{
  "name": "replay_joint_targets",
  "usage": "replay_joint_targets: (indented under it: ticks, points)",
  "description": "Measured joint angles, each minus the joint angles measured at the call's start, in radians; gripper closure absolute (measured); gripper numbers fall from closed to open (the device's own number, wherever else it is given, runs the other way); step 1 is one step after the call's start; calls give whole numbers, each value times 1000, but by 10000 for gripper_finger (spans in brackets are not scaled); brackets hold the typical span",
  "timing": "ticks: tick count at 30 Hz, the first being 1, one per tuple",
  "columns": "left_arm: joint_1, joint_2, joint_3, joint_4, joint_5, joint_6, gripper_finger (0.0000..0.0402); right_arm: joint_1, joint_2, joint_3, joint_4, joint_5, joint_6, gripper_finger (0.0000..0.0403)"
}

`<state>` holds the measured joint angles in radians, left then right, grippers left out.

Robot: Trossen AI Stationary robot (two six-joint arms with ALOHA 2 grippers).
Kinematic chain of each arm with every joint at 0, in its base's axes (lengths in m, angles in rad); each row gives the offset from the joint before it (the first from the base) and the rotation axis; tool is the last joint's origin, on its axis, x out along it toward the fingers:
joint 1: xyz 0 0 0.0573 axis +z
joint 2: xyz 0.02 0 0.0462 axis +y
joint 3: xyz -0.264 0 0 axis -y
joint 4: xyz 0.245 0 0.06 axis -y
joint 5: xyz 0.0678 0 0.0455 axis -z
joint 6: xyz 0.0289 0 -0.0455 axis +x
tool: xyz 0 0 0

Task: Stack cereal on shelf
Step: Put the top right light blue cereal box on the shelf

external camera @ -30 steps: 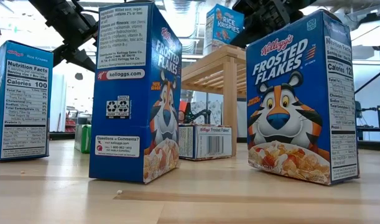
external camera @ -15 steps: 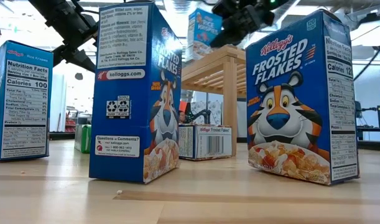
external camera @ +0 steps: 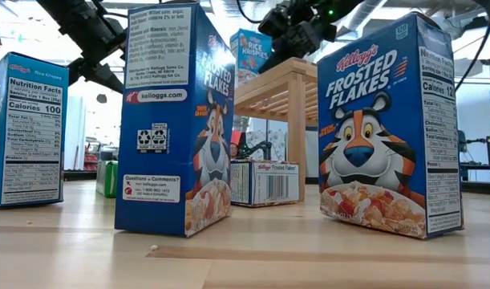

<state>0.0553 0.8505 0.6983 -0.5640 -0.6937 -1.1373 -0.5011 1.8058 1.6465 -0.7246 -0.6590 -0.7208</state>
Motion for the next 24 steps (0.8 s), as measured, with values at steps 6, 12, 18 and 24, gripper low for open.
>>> replay_joint_targets:
  ticks: [6, 12, 18, 24]
  points:
    - [0, 0, 0, 0, -2, 0, 210, -21, -1, 1, -3, 1, -30, 207]
    - [0, 0, 0, 1, -5, 0, 210, -28, -1, 1, -6, -14, -32, 206]
    - [0, 0, 0, 1, -8, 0, 210, -22, -1, 1, -8, -20, -32, 186]
    - [0, 0, 0, 1, -8, 0, 210, -24, -1, 0, -5, 3, -32, 160]
